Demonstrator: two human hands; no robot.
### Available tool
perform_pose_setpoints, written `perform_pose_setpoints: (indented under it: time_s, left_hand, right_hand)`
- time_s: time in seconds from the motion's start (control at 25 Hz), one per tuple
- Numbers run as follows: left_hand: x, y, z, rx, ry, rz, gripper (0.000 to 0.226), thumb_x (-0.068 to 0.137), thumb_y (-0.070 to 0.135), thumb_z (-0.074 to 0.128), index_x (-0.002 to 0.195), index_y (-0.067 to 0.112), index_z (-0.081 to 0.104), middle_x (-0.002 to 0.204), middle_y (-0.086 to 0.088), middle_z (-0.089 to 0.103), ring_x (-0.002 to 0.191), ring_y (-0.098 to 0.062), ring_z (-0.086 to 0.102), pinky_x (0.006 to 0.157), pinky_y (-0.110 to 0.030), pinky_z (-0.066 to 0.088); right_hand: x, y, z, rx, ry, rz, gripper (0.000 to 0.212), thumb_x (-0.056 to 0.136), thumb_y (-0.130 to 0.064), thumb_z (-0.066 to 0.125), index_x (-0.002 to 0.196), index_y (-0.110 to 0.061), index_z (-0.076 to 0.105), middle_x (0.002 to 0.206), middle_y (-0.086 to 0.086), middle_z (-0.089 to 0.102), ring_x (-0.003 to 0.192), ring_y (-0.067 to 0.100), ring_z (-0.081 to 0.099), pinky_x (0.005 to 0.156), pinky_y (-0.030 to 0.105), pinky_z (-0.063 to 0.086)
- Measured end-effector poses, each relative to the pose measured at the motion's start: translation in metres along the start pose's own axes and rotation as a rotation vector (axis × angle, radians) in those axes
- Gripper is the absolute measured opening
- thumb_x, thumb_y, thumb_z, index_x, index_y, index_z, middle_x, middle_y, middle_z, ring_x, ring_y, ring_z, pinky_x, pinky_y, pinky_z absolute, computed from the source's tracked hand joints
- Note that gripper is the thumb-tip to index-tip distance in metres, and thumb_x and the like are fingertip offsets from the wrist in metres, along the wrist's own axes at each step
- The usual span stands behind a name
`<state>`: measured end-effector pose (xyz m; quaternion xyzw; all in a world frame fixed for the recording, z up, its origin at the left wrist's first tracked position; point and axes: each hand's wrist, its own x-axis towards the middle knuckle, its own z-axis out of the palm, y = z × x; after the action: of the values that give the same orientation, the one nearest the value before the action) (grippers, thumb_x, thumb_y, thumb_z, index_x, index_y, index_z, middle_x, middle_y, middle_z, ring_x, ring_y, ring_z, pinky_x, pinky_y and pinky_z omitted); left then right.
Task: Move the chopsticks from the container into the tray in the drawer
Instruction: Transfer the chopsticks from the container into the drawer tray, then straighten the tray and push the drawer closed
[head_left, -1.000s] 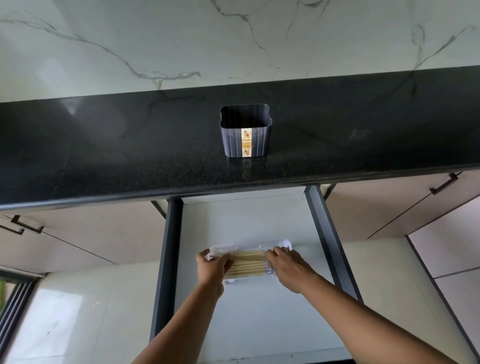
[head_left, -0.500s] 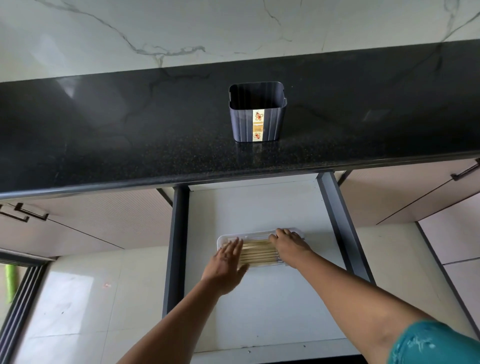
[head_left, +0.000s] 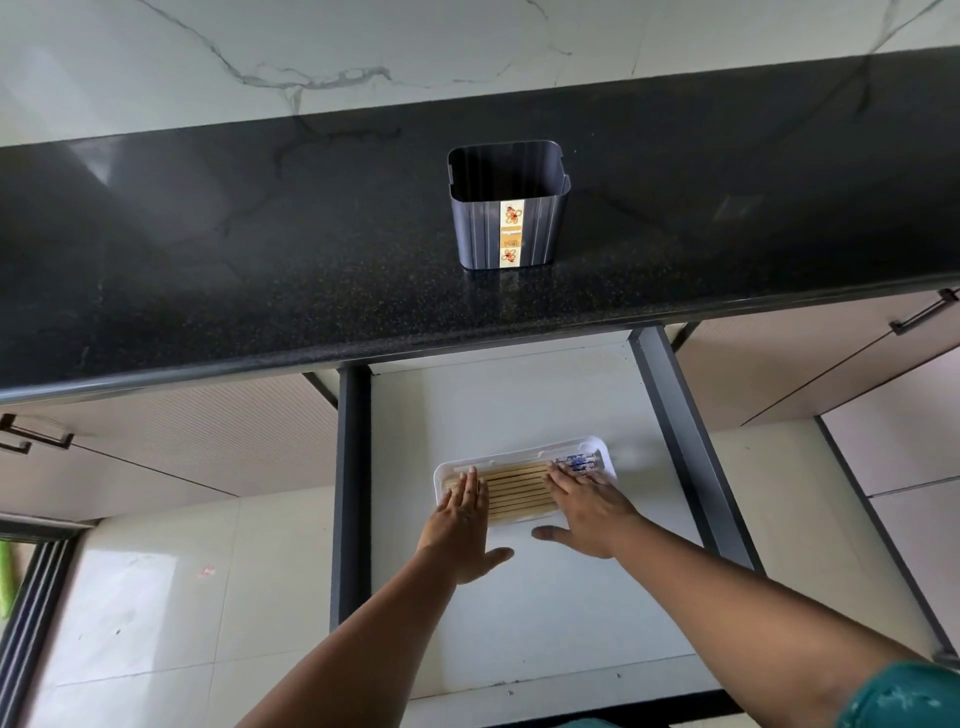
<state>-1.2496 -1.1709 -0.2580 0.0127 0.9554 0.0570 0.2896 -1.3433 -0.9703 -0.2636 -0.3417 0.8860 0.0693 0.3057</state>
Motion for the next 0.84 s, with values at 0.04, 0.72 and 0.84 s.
perform_pose_setpoints:
  time_s: [0.04, 0.72, 0.84]
  left_hand:
    - [0.002, 0.001, 0.0, 0.023, -0.019, -0.005, 0.094, 0.092, 0.06, 0.038, 0.149, 0.0, -0.007, 0.158, -0.019, -0.012, 0.148, -0.028, -0.007, 0.12, -0.037, -0.003]
    - [0.005, -0.001, 0.001, -0.178, 0.541, -0.113, 0.061, 0.089, 0.061, 0.035, 0.121, 0.011, 0.053, 0.122, -0.011, 0.06, 0.115, -0.033, 0.053, 0.097, -0.043, 0.04]
    - [0.006, -0.012, 0.003, -0.665, 0.724, -0.535, 0.045, 0.094, 0.049, 0.037, 0.109, 0.012, 0.057, 0.109, -0.01, 0.06, 0.1, -0.03, 0.055, 0.085, -0.041, 0.045]
  right_hand:
    - [0.0, 0.0, 0.001, -0.022, -0.014, 0.019, 0.102, 0.082, -0.081, 0.019, 0.155, -0.011, 0.007, 0.164, 0.005, -0.002, 0.151, 0.02, 0.003, 0.122, 0.045, 0.006]
    - [0.002, 0.002, 0.005, 0.098, 0.053, 0.135, 0.124, 0.065, -0.091, 0.007, 0.153, -0.004, 0.009, 0.163, 0.013, 0.007, 0.151, 0.024, 0.006, 0.123, 0.037, 0.005]
    - [-0.001, -0.001, 0.001, 0.136, 0.122, 0.059, 0.119, 0.068, -0.089, 0.008, 0.152, -0.005, 0.02, 0.16, 0.011, 0.019, 0.148, 0.025, 0.018, 0.122, 0.038, 0.011]
